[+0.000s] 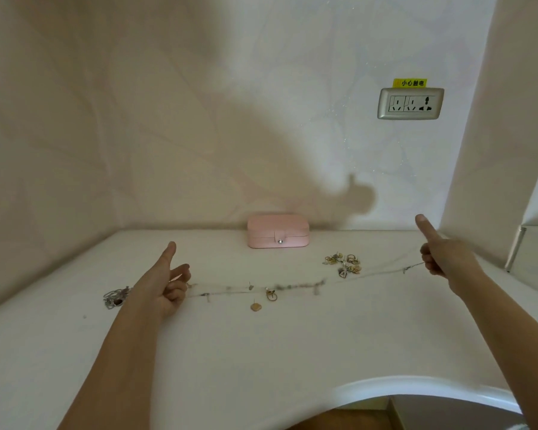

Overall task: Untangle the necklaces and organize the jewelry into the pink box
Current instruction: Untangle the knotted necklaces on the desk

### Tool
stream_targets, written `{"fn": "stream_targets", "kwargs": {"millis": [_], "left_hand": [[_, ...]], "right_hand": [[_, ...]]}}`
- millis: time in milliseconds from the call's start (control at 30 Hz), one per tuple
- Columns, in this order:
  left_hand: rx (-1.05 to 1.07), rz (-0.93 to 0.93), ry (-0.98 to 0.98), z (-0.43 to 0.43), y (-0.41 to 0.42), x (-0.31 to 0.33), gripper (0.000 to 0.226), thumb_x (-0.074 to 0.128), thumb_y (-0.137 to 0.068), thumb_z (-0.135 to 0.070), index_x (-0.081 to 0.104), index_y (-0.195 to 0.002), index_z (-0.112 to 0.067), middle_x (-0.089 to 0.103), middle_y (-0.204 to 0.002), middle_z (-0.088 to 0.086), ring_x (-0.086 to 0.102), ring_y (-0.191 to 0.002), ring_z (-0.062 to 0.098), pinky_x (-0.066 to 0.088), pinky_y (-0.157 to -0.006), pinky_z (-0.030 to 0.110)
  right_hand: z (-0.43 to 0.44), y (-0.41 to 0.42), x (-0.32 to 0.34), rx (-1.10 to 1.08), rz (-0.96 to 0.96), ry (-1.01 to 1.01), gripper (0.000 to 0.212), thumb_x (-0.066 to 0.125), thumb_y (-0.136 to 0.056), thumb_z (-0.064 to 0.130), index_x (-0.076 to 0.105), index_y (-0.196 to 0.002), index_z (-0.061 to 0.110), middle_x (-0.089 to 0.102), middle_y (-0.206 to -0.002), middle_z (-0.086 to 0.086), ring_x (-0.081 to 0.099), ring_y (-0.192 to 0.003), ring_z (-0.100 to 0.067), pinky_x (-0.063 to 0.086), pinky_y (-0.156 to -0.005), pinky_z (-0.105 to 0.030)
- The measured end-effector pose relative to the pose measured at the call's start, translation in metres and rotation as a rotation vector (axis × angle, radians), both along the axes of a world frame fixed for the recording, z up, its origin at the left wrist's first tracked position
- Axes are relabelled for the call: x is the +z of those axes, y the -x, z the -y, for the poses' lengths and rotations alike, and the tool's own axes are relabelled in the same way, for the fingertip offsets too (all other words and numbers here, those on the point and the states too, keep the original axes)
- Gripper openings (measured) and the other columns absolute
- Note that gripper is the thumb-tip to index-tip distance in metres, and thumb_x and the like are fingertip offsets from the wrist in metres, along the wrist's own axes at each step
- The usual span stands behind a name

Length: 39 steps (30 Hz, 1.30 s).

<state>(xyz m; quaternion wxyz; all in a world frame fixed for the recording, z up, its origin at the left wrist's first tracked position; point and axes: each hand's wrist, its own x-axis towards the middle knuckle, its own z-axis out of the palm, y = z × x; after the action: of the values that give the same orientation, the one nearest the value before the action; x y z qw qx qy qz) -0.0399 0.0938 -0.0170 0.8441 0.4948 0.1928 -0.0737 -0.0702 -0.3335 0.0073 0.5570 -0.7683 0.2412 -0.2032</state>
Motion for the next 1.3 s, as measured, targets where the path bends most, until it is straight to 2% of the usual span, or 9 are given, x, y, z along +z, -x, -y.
{"fn": "stream_targets", "kwargs": {"millis": [133, 300, 467, 600, 767, 933, 1033, 1133, 1300], "left_hand": [[0.042, 0.052, -0.221, 0.002, 0.005, 0.001, 0.050, 0.064, -0.080, -0.057, 0.054, -0.102, -0.013, 0.052, -0.078, 0.004, 0.022, -0.029, 0.004, 0.016, -0.029, 0.012], [0.150, 0.113, -0.655, 0.004, 0.004, -0.001, 0.063, 0.064, -0.078, -0.060, 0.061, -0.104, -0.003, 0.059, -0.084, 0.012, 0.044, -0.051, 0.019, 0.038, -0.050, 0.024], [0.284, 0.233, -0.987, 0.008, 0.005, -0.006, 0.064, 0.066, -0.082, -0.050, 0.057, -0.125, -0.005, 0.052, -0.136, 0.012, 0.048, -0.124, 0.030, 0.036, -0.100, 0.038], [0.202, 0.255, -1.048, 0.004, 0.004, -0.005, 0.038, 0.065, -0.087, -0.036, 0.070, -0.104, -0.002, 0.068, -0.110, 0.014, 0.059, -0.108, 0.031, 0.039, -0.084, 0.031], [0.320, 0.180, -1.152, -0.001, 0.012, 0.002, 0.044, 0.065, -0.086, -0.045, 0.069, -0.110, -0.008, 0.067, -0.116, 0.012, 0.058, -0.110, 0.031, 0.035, -0.078, 0.031], [0.151, 0.125, -1.225, 0.002, 0.008, 0.003, 0.026, 0.069, -0.085, -0.028, 0.070, -0.093, -0.003, 0.067, -0.092, 0.011, 0.060, -0.091, 0.031, 0.037, -0.070, 0.026], [0.187, 0.090, -1.262, 0.000, 0.004, 0.000, 0.013, 0.059, -0.082, -0.004, 0.063, -0.070, 0.000, 0.056, -0.063, 0.008, 0.053, -0.066, 0.027, 0.033, -0.053, 0.024], [0.154, 0.117, -1.290, 0.001, 0.006, -0.001, 0.029, 0.067, -0.082, -0.010, 0.065, -0.110, -0.002, 0.065, -0.096, 0.012, 0.057, -0.090, 0.028, 0.039, -0.068, 0.029], [0.086, 0.097, -1.334, 0.001, 0.009, -0.005, 0.091, 0.071, -0.083, -0.030, 0.013, -0.152, -0.020, 0.035, -0.145, 0.021, 0.038, -0.131, 0.035, 0.038, -0.099, 0.043]], "right_hand": [[0.003, -0.001, -0.012, -0.005, -0.075, 0.247, 0.075, 0.061, -0.075, 0.068, 0.066, -0.081, -0.006, 0.061, -0.077, -0.009, 0.060, -0.084, -0.032, 0.042, -0.082, -0.038], [-0.006, -0.005, -0.020, 0.059, -0.128, 0.497, 0.066, 0.066, -0.074, 0.064, 0.026, -0.055, 0.016, 0.026, -0.057, -0.003, 0.031, -0.053, -0.025, 0.024, -0.055, -0.033], [-0.008, -0.024, -0.034, 0.070, -0.307, 0.633, 0.058, 0.071, -0.079, 0.049, 0.032, -0.054, 0.013, 0.038, -0.057, -0.006, 0.041, -0.073, -0.023, 0.023, -0.050, -0.026], [-0.007, -0.036, -0.046, 0.012, -0.461, 0.673, 0.051, 0.065, -0.085, 0.047, 0.040, -0.064, 0.008, 0.056, -0.109, -0.024, 0.044, -0.077, -0.025, 0.024, -0.051, -0.027], [0.004, -0.041, -0.056, -0.056, -0.503, 0.680, 0.060, 0.051, -0.086, 0.064, 0.039, -0.062, 0.010, 0.049, -0.097, -0.019, 0.050, -0.080, -0.028, 0.026, -0.058, -0.031], [-0.028, -0.030, -0.046, 0.039, -0.338, 0.708, 0.022, 0.053, -0.092, 0.013, 0.060, -0.108, -0.001, 0.046, -0.123, -0.023, 0.051, -0.109, -0.037, 0.040, -0.079, -0.033], [-0.067, -0.019, -0.039, 0.230, -0.020, 0.693, 0.022, 0.055, -0.085, -0.002, 0.069, -0.099, 0.009, 0.059, -0.107, -0.011, 0.060, -0.092, -0.019, 0.039, -0.077, -0.024], [-0.112, -0.006, -0.043, 0.521, 0.009, 0.506, 0.025, 0.057, -0.087, 0.001, 0.068, -0.081, 0.022, 0.065, -0.082, 0.006, 0.060, -0.068, 0.003, 0.041, -0.064, -0.010], [-0.145, 0.012, -0.055, 0.767, -0.144, 0.797, 0.040, 0.029, -0.105, 0.027, 0.049, -0.134, 0.009, 0.048, -0.139, -0.007, 0.043, -0.128, -0.023, 0.031, -0.097, -0.020]]}}
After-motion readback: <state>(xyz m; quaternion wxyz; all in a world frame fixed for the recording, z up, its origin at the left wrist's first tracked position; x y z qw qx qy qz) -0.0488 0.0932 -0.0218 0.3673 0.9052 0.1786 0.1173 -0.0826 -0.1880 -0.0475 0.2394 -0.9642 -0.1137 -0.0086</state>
